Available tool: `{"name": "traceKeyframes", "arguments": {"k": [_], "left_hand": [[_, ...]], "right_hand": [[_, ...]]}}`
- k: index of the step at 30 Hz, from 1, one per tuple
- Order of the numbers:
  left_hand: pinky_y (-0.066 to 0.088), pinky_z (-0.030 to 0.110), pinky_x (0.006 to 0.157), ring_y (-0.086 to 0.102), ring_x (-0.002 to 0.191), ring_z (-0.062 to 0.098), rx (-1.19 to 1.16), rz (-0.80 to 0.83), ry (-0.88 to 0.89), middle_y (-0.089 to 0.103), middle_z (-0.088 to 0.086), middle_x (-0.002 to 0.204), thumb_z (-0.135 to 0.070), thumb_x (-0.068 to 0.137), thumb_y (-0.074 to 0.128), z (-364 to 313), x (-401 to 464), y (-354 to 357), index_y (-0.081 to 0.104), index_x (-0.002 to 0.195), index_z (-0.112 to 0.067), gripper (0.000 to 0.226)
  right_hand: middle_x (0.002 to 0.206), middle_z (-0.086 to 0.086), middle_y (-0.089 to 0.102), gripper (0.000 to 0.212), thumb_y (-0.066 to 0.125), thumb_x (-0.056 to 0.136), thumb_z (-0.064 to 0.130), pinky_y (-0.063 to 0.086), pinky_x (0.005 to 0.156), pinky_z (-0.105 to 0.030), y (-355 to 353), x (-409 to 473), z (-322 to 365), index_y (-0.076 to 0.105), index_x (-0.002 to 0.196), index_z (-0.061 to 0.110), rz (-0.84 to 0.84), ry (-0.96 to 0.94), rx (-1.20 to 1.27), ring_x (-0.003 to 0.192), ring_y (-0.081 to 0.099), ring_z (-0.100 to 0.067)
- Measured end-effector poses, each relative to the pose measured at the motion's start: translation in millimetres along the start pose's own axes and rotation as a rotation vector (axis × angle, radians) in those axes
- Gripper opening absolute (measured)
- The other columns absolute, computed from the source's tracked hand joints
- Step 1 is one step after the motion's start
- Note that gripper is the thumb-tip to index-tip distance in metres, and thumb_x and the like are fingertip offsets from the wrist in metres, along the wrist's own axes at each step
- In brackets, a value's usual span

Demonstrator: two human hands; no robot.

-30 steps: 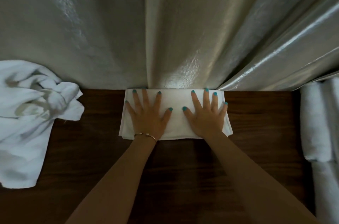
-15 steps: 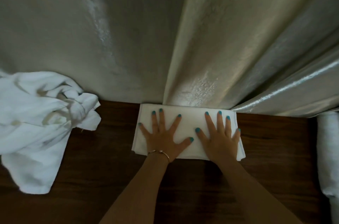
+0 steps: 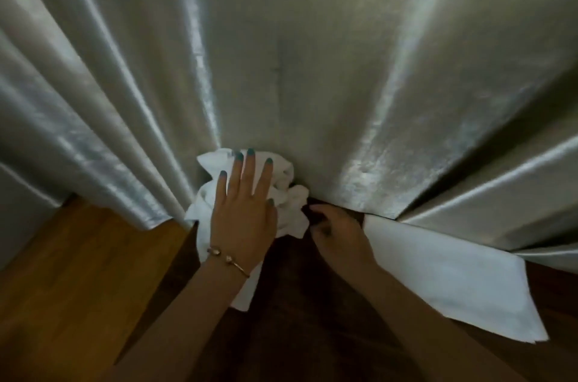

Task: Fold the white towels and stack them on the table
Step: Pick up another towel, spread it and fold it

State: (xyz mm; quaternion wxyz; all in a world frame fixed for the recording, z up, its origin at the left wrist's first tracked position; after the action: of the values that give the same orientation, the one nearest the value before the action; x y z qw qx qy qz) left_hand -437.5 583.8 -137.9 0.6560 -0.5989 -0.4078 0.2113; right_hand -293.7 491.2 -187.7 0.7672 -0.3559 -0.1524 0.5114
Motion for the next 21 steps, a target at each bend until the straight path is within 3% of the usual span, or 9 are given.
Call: {"name": "traceKeyframes", "arguments": {"k": [3,5,8,9,11,14,18,21], "left_hand": [[0.021,0.049,0.115,0.023,0.143,0.033,0.093,0.003,0.058,0.028,0.016,0.156,-0.021,0.087,0.038,52,-1,-5,0.030,0.149,-0.015,0.063],[0.016,0.047,0.116,0.027,0.143,0.034,0.136,-0.012,0.094,0.028,0.015,0.156,-0.018,0.087,0.036,76,-4,-6,0.031,0.149,-0.015,0.062],[0.018,0.046,0.115,0.032,0.141,0.034,0.137,-0.032,0.100,0.032,0.013,0.155,-0.020,0.087,0.044,103,-3,-6,0.033,0.149,-0.017,0.062],[0.020,0.047,0.115,0.033,0.141,0.034,0.126,-0.037,0.087,0.032,0.013,0.155,-0.021,0.088,0.044,110,-1,-6,0.033,0.149,-0.018,0.062],[0.025,0.048,0.113,0.033,0.142,0.034,0.088,-0.050,0.072,0.029,0.013,0.156,-0.021,0.089,0.045,119,0,-9,0.032,0.149,-0.017,0.062],[0.026,0.049,0.113,0.028,0.144,0.033,0.040,-0.058,0.062,0.025,0.012,0.158,-0.020,0.088,0.045,127,1,-21,0.031,0.150,-0.018,0.064],[0.024,0.053,0.112,0.032,0.142,0.033,0.049,-0.079,0.068,0.032,0.011,0.156,-0.020,0.086,0.047,130,10,-52,0.040,0.146,-0.019,0.060],[0.016,0.056,0.112,0.031,0.143,0.031,0.086,-0.089,0.042,0.031,0.010,0.156,-0.029,0.089,0.041,126,17,-81,0.038,0.147,-0.020,0.059]], "right_hand": [[0.126,-0.003,0.061,0.037,0.058,0.093,0.026,0.050,0.086,-0.028,27,36,72,0.054,0.130,0.020,-0.147,-0.060,0.069,0.104,0.062,-0.021],[0.137,-0.002,0.050,0.050,0.058,0.092,0.036,0.050,0.088,-0.033,44,56,110,0.044,0.137,0.021,-0.215,-0.063,0.053,0.108,0.060,-0.022],[0.157,-0.002,0.011,0.085,0.058,0.084,0.056,0.050,0.082,-0.040,79,87,144,0.008,0.150,0.035,0.007,0.014,-0.175,0.113,0.057,-0.025],[0.158,-0.003,0.003,0.087,0.058,0.084,0.057,0.048,0.082,-0.040,88,94,148,0.005,0.151,0.037,0.102,0.048,-0.291,0.116,0.055,-0.027],[0.156,-0.008,0.013,0.067,0.056,0.091,0.047,0.046,0.085,-0.040,96,102,149,0.027,0.148,0.026,0.187,0.080,-0.504,0.120,0.052,-0.030],[0.130,-0.013,0.050,0.034,0.059,0.092,0.029,0.048,0.083,-0.037,70,98,151,0.059,0.121,0.011,0.035,0.085,-0.472,0.107,0.059,-0.032],[0.113,0.003,0.063,0.023,0.056,0.091,0.039,0.046,0.072,-0.033,-16,43,178,0.066,0.107,0.026,-0.294,-0.034,-0.508,0.094,0.065,-0.027],[0.101,0.006,0.062,0.012,0.059,0.092,0.029,0.038,0.068,-0.028,-79,-5,200,0.066,0.098,0.022,-0.536,-0.130,-0.296,0.083,0.058,-0.017]]}}
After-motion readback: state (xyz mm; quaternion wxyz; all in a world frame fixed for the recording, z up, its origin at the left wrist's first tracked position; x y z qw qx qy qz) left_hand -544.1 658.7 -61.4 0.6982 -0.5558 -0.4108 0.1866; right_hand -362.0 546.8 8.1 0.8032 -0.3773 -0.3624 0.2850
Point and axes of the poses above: each hand's wrist, its own x-axis towards the middle knuckle, its own y-axis out of the palm, z = x × y, the point moved 5 cm from there along x, towards the middle knuckle
